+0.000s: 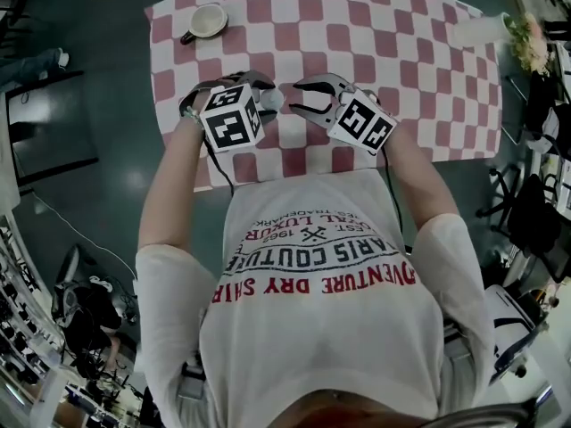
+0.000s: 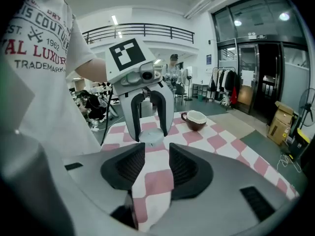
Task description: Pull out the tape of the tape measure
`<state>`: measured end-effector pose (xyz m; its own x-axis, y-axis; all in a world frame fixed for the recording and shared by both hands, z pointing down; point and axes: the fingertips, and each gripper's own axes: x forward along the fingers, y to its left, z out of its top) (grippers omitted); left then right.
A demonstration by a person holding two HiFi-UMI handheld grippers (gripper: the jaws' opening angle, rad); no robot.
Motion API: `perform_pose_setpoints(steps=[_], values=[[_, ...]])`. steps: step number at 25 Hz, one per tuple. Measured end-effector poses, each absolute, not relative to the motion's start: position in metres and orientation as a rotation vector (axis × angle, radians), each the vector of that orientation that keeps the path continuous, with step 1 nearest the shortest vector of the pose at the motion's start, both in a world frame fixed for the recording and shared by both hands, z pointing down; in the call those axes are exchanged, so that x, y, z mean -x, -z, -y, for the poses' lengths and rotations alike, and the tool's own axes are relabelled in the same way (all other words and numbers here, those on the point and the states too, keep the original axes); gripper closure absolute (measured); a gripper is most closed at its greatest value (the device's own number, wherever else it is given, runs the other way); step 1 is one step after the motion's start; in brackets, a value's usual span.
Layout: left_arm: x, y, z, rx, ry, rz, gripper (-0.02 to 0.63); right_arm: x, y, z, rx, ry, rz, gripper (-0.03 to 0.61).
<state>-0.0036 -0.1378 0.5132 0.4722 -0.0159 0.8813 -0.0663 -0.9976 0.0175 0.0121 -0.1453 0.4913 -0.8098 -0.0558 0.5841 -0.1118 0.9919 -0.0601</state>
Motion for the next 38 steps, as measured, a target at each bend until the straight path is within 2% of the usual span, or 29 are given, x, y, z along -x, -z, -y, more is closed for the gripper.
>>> perform_pose_setpoints(steps=[2, 5, 12, 14, 38], values=[[0.001, -0.513, 0.135, -2.665, -1.601, 0.029, 0.383, -0.011, -0.495, 0.141, -0.061, -0.091, 2.501, 0.411], [-0.004, -0.512, 0.131, -2.683, -1.607, -0.032, 0.383, -0.009, -0.502, 0.134, 0.018, -0.038, 2.465, 0.452], [-0.004, -0.514, 0.129, -2.693, -1.634, -0.076, 0.383, -0.007, -0.507, 0.127, 0.111, 0.047, 2.42, 0.48], [-0.003, -0.514, 0.13, -2.692, -1.625, -0.061, 0.383, -0.007, -0.506, 0.128, 0.107, 0.051, 2.424, 0.511], [-0.01, -0.518, 0.133, -2.662, -1.55, -0.021, 0.383, -0.014, -0.512, 0.126, 0.113, 0.03, 2.393, 0.543]])
